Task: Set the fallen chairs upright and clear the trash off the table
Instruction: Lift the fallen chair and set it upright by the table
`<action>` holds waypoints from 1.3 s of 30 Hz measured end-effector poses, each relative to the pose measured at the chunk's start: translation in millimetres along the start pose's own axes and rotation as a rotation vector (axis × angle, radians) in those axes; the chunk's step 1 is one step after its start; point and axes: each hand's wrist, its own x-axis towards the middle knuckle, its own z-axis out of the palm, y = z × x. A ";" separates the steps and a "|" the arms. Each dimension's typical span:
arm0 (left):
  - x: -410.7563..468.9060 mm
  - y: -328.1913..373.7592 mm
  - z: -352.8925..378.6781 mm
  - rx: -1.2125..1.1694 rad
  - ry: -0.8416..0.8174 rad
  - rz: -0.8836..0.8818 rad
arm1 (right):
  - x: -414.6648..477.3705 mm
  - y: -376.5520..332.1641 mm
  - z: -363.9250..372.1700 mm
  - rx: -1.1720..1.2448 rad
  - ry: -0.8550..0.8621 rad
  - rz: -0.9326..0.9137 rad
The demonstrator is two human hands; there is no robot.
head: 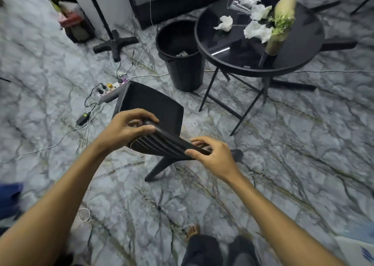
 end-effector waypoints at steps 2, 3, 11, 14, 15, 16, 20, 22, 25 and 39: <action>-3.3 -4.1 -17.7 0.026 -0.035 -0.019 | -3.4 5.4 -2.8 -0.036 -0.054 0.064; -3.9 -5.9 -25.2 0.043 -0.057 -0.025 | -2.9 7.3 -4.0 -0.061 -0.077 0.088; -11.0 -20.9 -88.3 0.012 -0.115 -0.055 | 18.2 5.4 -4.9 -0.195 -0.204 0.156; -19.8 -29.9 -114.1 -0.041 -0.099 -0.104 | 23.9 -7.5 11.2 -0.185 -0.196 0.131; -23.6 -34.1 -124.9 -0.039 -0.091 -0.115 | 25.6 -9.3 18.0 -0.181 -0.185 0.122; -27.4 -39.6 -136.5 -0.037 -0.087 -0.118 | 26.6 -10.5 25.4 -0.179 -0.172 0.115; -45.3 -64.9 -182.2 -0.074 -0.080 -0.126 | 35.6 -20.5 62.5 -0.207 -0.116 0.109; -53.2 -75.9 -207.5 -0.108 -0.089 -0.116 | 39.6 -34.8 85.0 -0.227 -0.074 0.117; -64.0 -92.4 -249.0 -0.116 -0.135 -0.096 | 46.2 -56.0 118.9 -0.204 -0.024 0.126; -104.7 -163.4 -347.5 -0.094 0.053 -0.030 | 86.4 -139.0 230.8 -0.236 0.113 -0.019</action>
